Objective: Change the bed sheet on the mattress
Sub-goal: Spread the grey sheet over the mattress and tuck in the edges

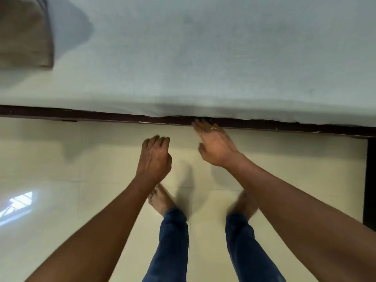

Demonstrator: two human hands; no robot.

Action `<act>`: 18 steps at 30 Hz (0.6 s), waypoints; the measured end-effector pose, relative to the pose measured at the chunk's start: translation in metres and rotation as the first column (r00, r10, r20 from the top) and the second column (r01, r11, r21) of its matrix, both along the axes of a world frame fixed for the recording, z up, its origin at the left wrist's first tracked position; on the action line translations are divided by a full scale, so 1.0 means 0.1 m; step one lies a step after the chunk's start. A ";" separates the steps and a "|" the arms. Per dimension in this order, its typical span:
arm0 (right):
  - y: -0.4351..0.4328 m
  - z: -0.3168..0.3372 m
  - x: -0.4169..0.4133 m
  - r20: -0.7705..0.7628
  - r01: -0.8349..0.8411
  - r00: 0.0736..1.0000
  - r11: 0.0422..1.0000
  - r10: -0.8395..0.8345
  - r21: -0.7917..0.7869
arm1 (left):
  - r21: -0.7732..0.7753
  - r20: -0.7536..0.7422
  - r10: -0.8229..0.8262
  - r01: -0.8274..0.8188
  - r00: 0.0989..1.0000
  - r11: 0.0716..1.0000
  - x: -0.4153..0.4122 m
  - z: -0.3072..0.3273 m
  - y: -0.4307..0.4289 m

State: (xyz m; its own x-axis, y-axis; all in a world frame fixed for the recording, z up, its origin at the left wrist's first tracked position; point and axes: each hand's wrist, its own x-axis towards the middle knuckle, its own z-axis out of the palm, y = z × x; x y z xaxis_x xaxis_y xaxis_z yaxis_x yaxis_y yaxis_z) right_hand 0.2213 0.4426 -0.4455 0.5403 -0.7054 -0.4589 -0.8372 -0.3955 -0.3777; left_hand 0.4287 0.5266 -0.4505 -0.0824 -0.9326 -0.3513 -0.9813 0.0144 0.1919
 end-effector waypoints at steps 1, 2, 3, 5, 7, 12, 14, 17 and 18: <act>-0.02 -0.07 0.22 -0.001 -0.027 1.000 1.000 0.027 0.004 | -0.027 0.019 -0.020 0.021 1.000 0.999 0.14 0.00 -0.04; -0.02 -0.14 0.41 -0.038 -0.025 0.999 1.000 0.025 0.003 | -0.046 0.036 -0.040 0.042 0.999 0.998 0.26 -0.01 -0.08; 0.03 -0.20 0.57 -0.097 0.005 0.995 1.000 -0.004 0.009 | -0.057 0.047 -0.052 0.055 0.998 0.997 0.37 -0.01 -0.10; 0.22 -0.25 0.78 -0.192 0.105 0.977 0.993 -0.092 0.058 | -0.070 0.059 -0.075 0.080 0.995 0.994 0.55 -0.02 -0.15; 0.46 -0.21 0.94 -0.176 0.166 0.973 0.983 -0.151 0.076 | -0.064 0.078 -0.098 0.104 0.992 0.993 0.71 -0.05 -0.25; 0.44 -0.20 1.34 -0.040 0.072 0.996 0.987 -0.078 -0.145 | -0.009 0.071 -0.129 0.130 0.989 0.991 0.93 -0.23 -0.55; 0.26 -0.28 1.49 -0.076 0.050 0.995 0.980 -0.065 -0.191 | 0.001 0.077 -0.167 0.167 0.983 0.986 0.99 -0.28 -0.50; 0.16 -0.35 1.71 -0.141 0.031 0.988 0.977 -0.062 -0.213 | 0.018 0.045 -0.183 0.182 0.982 0.983 1.09 -0.38 -0.37; 0.16 -0.37 1.78 -0.136 0.060 0.986 0.975 -0.091 -0.214 | 0.025 0.024 -0.182 0.181 0.983 0.983 1.14 -0.41 -0.34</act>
State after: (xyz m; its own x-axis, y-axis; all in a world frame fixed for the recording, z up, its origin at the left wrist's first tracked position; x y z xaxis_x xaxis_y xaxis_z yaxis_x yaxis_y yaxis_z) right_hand 0.3997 0.4582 -0.4827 0.4207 -0.8299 -0.3665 -0.9072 -0.3864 -0.1664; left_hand 0.5427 0.4928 -0.4913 -0.2401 -0.8947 -0.3766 -0.9675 0.1888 0.1683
